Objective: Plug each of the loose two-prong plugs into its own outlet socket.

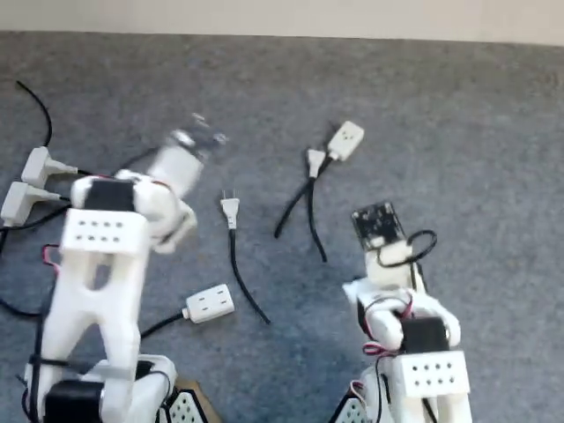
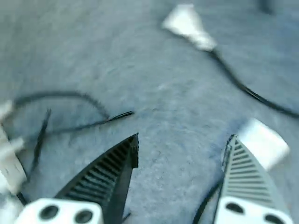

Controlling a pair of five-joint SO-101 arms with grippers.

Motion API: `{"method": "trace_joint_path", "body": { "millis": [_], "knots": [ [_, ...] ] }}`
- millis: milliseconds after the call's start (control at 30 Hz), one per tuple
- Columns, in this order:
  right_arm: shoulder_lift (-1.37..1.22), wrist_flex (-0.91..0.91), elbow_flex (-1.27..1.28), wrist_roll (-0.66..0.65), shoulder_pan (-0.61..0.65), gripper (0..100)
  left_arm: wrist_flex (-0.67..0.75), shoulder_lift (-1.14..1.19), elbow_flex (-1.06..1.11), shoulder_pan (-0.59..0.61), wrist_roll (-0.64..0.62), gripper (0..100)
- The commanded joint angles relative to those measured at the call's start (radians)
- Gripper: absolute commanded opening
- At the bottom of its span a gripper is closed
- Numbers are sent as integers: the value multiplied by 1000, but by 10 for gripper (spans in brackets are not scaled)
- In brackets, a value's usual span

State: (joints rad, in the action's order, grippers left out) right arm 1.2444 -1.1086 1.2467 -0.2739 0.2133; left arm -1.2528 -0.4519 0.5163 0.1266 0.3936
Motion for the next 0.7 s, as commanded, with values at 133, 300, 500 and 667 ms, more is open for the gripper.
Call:
{"method": "trace_joint_path", "body": {
  "millis": [133,300,500,667],
  "knots": [
    [-636,-7,-478,12,171,300,175,219,1,196,-262,295],
    [-1027,-7,-889,12,171,300,224,341,-1,257,-373,298],
    [-1425,12,-1313,153,122,300,276,423,1,298,-411,298],
    [-1624,94,-1471,190,116,300,278,452,-4,275,-410,298]
  ]
}}
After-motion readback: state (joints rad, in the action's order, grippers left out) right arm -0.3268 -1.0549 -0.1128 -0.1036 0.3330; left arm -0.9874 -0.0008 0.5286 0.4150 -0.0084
